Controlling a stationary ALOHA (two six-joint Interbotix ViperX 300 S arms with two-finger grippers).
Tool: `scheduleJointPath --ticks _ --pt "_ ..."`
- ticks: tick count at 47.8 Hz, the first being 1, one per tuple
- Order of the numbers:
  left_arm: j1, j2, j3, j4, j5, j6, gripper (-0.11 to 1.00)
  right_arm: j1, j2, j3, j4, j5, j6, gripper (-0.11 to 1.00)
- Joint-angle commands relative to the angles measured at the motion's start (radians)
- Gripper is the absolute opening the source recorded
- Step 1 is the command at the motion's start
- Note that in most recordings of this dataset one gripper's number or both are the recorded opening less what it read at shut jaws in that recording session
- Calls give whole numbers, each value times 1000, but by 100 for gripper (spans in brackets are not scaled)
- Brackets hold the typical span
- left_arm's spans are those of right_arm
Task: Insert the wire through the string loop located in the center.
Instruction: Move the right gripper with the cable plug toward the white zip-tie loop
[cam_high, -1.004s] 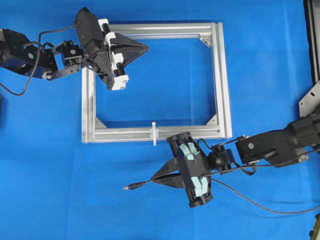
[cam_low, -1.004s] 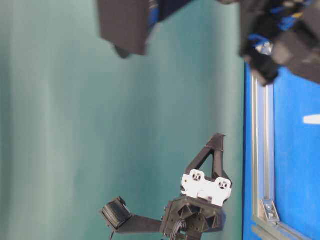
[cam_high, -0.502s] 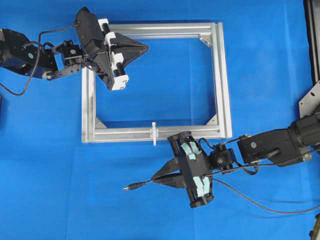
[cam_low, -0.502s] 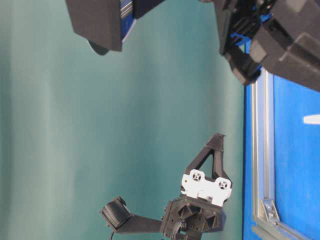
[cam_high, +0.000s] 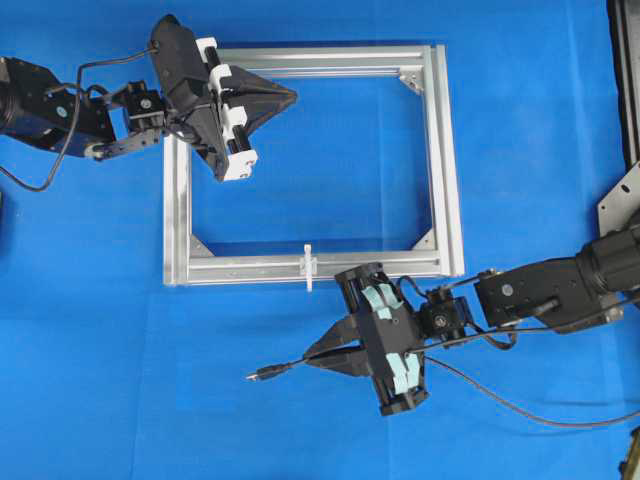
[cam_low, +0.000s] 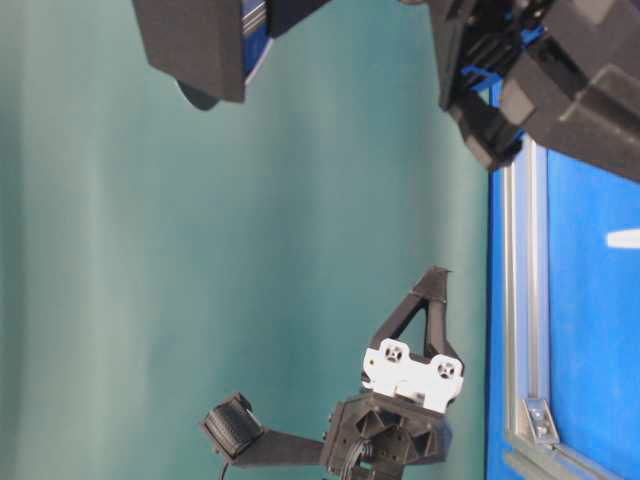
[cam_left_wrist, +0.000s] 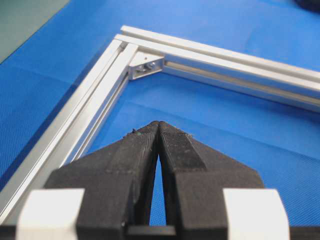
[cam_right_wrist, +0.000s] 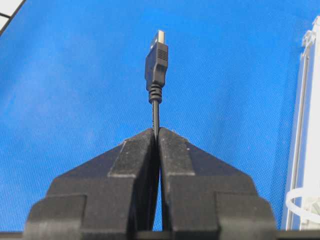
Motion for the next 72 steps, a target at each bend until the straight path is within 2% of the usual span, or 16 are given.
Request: scheduleJointPath --ticks 1,35,63,72 --pt "0 -29 -14 2 -6 0 0 2 -32 -8 -2 -3 -2 -3" --pt "0 -29 -11 3 -6 -2 0 2 -41 5 -3 -3 -2 -3" --pt "0 -29 -17 2 -6 -2 0 2 -252 279 2 -8 3 -3" --pt "0 -29 -17 3 -6 -2 0 2 -275 311 2 -20 3 -3"
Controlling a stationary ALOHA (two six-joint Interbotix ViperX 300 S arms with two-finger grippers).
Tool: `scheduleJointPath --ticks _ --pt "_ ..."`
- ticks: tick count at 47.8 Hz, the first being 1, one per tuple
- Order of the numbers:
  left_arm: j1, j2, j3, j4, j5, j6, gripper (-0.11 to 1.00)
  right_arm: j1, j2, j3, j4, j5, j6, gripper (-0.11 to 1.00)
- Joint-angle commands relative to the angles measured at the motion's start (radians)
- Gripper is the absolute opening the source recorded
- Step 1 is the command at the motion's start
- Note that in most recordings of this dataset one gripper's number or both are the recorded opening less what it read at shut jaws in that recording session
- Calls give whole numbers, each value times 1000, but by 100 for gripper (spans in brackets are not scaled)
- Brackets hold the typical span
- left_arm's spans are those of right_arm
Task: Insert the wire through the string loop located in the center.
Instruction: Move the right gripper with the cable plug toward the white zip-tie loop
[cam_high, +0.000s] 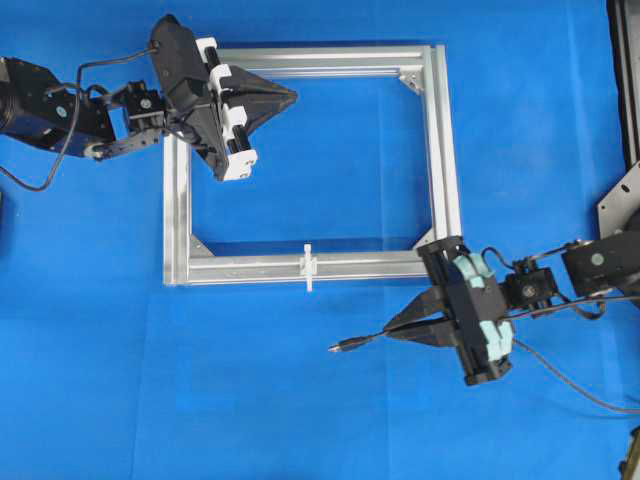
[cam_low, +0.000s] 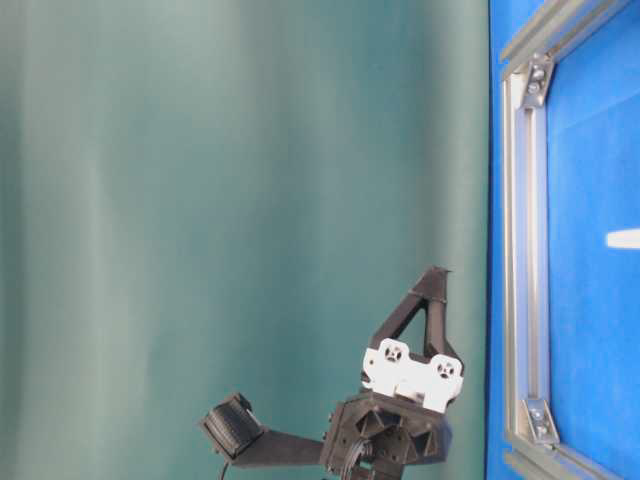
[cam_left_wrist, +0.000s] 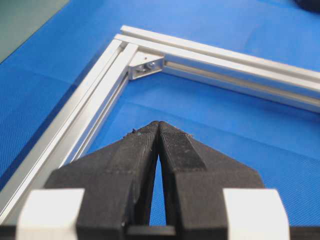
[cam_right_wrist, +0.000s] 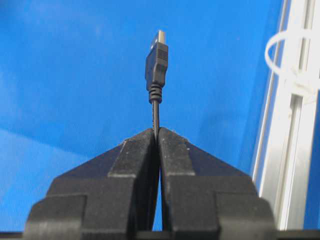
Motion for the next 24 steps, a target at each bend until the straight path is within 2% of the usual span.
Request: scheduleJointPath --ticks 1,7,24 --pt "-2 -29 -17 3 -6 -2 0 0 -25 -2 2 -17 0 -3" --pt "0 -28 -17 2 -6 -2 0 -11 -25 -2 2 -18 0 -3" --pt "0 -29 -15 3 -8 -2 0 -141 -34 12 0 -28 -15 -3"
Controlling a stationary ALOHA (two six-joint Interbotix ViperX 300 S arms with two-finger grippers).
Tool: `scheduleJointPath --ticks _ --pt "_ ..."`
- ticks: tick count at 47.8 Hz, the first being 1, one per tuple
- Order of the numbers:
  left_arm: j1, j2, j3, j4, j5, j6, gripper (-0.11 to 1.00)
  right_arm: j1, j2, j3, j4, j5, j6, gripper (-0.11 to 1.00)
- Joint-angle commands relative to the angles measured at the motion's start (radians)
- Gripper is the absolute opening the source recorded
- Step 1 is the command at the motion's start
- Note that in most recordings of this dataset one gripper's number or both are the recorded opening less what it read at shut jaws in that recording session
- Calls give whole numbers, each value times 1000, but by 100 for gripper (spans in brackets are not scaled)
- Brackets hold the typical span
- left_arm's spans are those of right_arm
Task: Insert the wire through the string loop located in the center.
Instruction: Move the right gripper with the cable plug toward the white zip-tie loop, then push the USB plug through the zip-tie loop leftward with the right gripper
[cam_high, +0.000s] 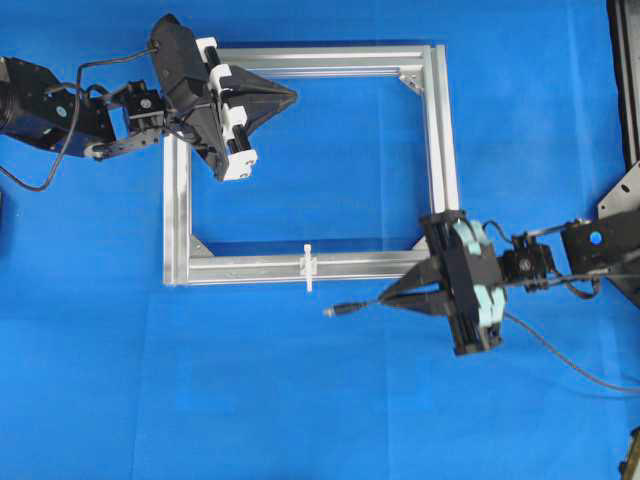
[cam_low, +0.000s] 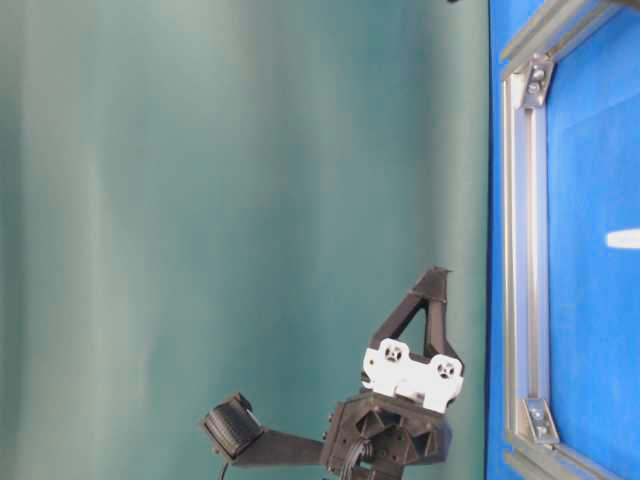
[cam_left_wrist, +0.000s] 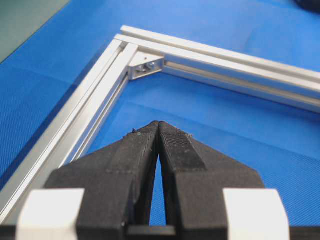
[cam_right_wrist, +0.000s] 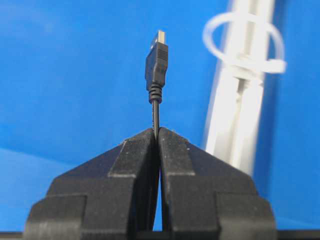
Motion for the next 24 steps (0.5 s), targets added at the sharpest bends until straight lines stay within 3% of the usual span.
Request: scheduleJointPath --ticks 1,12,24 --pt "0 -29 -15 3 -6 -2 0 -37 -25 -3 0 -14 -3 -3" --pt "0 -29 -14 5 -9 -2 0 -95 -25 -3 0 -21 -3 -3" --pt "-3 -29 -14 5 -9 -3 0 -100 -25 -3 -2 -26 -5 -3"
